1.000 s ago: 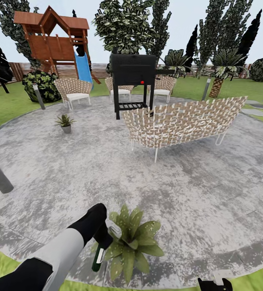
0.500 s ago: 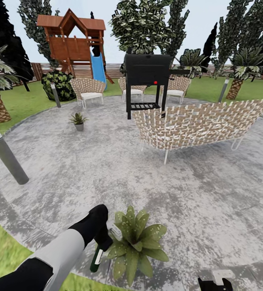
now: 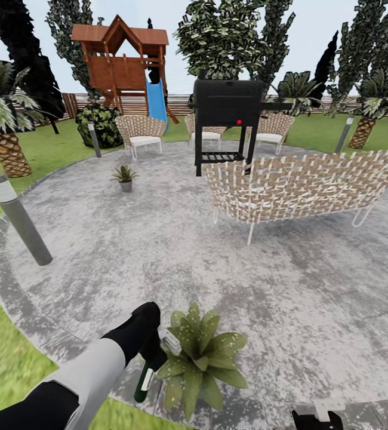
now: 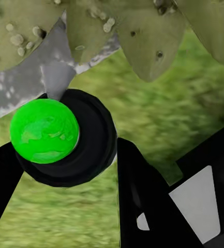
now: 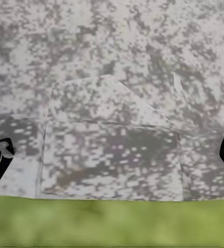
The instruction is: Pick up the pesticide atomizer in the garden and spray insectifuge to fully cover both potted plants in the garden.
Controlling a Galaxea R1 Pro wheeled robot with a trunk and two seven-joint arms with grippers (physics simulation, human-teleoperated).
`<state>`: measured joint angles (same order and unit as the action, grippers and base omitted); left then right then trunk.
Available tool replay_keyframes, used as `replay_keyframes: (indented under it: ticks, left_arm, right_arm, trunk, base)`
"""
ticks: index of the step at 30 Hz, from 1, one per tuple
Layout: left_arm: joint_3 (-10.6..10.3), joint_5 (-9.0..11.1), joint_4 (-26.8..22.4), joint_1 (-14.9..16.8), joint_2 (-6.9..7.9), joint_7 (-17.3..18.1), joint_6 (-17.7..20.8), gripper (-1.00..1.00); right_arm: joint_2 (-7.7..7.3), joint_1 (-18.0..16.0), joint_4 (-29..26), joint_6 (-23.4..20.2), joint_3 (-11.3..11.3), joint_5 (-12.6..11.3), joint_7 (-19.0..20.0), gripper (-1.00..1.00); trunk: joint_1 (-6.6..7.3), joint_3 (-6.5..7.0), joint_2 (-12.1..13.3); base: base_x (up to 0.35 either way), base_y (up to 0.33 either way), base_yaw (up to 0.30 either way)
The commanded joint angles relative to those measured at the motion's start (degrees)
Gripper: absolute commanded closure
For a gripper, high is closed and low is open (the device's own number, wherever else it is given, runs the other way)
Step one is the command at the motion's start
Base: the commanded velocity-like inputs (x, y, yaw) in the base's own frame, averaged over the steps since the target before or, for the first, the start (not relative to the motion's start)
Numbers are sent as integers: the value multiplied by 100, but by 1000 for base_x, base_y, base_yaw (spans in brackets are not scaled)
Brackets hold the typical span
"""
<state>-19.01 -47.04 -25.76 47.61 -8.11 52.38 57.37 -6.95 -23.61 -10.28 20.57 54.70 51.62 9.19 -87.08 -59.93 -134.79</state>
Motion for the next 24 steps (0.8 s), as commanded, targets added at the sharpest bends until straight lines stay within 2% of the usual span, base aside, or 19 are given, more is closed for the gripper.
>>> replay_keyframes:
  ticks: [1, 6, 16, 24]
  left_arm:
    - [-12, -60, -8, 3, -3, 62, 20, 100]
    - [-15, -60, -8, 3, -6, 62, 26, 100]
    - [-19, -68, -8, 3, -6, 62, 28, 100]
    - [-15, -68, -8, 3, 1, 62, 21, 100]
  right_arm:
    - [0, -4, 0, 17, 49, 15, 44, -100]
    - [0, -4, 0, 17, 49, 15, 43, -100]
    - [1, -4, 0, 17, 49, 24, 43, -100]
    - [1, -4, 0, 17, 49, 16, 46, -100]
  trunk:
    - [2, -5, -2]
    - [2, -5, -2]
    - [2, -5, -2]
    - [2, -5, -2]
  base:
    - [-107, -268, 0]
    - [-161, -250, 64]
    - [-180, -237, 264]
    - [-19, -230, 253]
